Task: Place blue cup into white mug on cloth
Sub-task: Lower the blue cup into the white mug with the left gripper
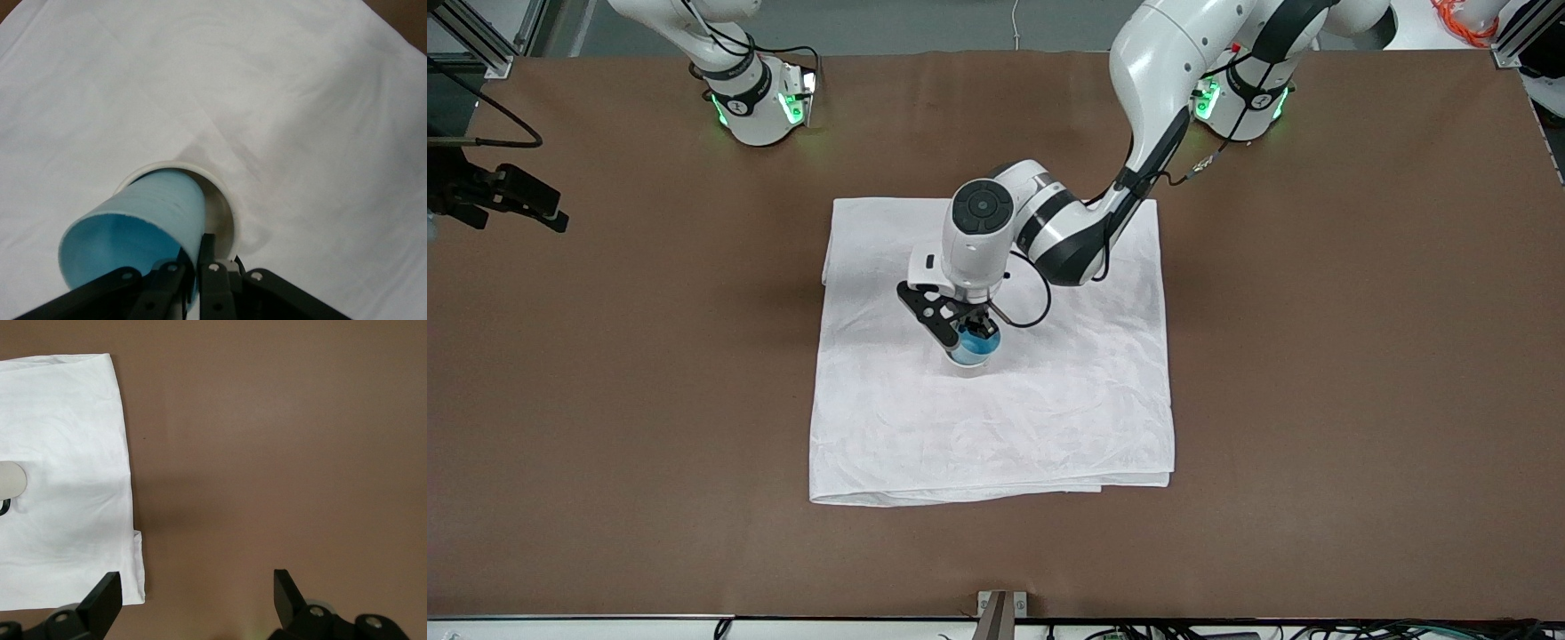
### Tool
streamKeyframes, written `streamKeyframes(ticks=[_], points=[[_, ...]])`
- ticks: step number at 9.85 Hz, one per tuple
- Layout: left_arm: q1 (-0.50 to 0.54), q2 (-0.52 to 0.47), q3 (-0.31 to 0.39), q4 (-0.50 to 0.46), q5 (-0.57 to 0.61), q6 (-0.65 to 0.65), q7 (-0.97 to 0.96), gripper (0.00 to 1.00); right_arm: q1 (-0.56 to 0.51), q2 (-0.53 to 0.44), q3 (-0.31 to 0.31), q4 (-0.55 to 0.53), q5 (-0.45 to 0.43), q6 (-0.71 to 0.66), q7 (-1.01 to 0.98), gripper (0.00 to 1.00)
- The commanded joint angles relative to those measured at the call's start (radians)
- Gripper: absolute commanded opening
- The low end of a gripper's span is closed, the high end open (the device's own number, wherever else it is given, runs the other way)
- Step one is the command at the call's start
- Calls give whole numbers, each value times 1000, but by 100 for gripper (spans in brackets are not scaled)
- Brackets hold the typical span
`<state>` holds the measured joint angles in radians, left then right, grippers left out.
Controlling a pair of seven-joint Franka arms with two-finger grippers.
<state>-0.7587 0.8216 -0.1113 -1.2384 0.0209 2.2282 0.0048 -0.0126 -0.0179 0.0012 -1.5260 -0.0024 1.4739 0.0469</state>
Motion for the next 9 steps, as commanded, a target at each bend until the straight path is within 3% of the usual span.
streamKeyframes(ticks=[1, 2, 3, 7, 9], points=[[-8, 25, 10, 23, 16, 37, 3, 27, -13, 7, 6, 20, 12, -9, -7, 100], [-8, 22, 10, 23, 14, 42, 6, 43, -13, 7, 6, 20, 12, -6, -7, 100], [-8, 14, 10, 22, 14, 41, 6, 51, -13, 7, 6, 20, 12, -6, -7, 100], [19, -83, 10, 22, 14, -117, 7, 52, -21, 7, 5, 20, 33, -4, -6, 100], [114, -181, 10, 22, 4, -258, -3, 57, -21, 7, 5, 20, 38, -1, -7, 100]])
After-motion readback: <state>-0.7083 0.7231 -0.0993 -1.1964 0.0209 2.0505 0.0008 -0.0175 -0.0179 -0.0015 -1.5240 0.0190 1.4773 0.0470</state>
